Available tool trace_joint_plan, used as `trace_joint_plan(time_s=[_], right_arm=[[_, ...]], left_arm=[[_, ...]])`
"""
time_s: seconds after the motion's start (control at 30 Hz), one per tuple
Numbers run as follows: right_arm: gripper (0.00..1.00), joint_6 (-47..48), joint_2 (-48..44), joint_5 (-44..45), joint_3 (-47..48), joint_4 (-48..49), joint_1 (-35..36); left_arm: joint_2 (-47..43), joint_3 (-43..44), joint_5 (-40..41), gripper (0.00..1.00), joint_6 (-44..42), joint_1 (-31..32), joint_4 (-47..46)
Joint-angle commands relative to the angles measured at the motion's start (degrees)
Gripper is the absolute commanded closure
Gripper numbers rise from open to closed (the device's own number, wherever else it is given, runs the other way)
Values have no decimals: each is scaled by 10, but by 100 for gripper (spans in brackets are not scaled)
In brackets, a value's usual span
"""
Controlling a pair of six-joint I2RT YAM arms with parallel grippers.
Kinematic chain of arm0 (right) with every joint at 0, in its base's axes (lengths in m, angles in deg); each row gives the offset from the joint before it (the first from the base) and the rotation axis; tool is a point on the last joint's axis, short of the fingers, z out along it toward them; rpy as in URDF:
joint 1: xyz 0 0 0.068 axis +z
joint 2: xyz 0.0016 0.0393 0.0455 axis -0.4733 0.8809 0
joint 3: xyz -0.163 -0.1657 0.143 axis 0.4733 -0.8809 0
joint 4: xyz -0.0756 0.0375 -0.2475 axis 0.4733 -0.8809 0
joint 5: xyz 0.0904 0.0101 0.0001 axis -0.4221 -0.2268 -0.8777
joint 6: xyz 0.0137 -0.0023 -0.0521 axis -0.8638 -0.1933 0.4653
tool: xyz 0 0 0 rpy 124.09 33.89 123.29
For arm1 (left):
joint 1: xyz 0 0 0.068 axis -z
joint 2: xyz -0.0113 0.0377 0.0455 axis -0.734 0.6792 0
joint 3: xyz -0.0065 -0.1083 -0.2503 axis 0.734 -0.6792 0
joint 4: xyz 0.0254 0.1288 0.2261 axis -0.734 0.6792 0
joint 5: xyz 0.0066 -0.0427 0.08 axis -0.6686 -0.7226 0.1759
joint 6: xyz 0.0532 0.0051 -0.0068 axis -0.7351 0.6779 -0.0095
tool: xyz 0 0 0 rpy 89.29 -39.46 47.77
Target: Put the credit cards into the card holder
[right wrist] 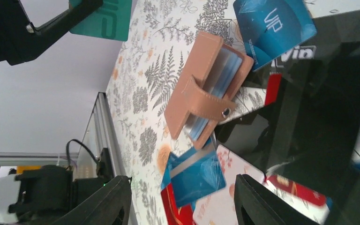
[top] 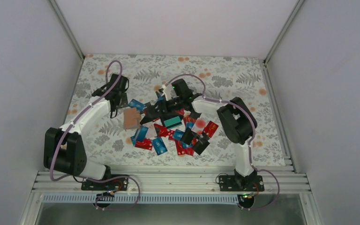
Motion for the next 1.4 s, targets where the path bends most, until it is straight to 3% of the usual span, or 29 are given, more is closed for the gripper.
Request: trace_joint_plan(time_s=[0.0,0.27,0.57,0.97,1.37], right_arm=[[43,5,52,30,81,-25,29],[45,3,152,39,183,-60,64],[44,-3,191,32,216,-62,81],[41,-1,169,3,219,-68,82],[41,-11,147,5,238,-91,85]], left_arm=[[34,-15,26,98,2,-38,7],[106,-39,-41,98,-14,-72,-30],[137,-64,-143,98,-31,-71,-79],[135,-94,-268,98,-13,-31,-140],[108,-111,-310,98,1,-31,-157]])
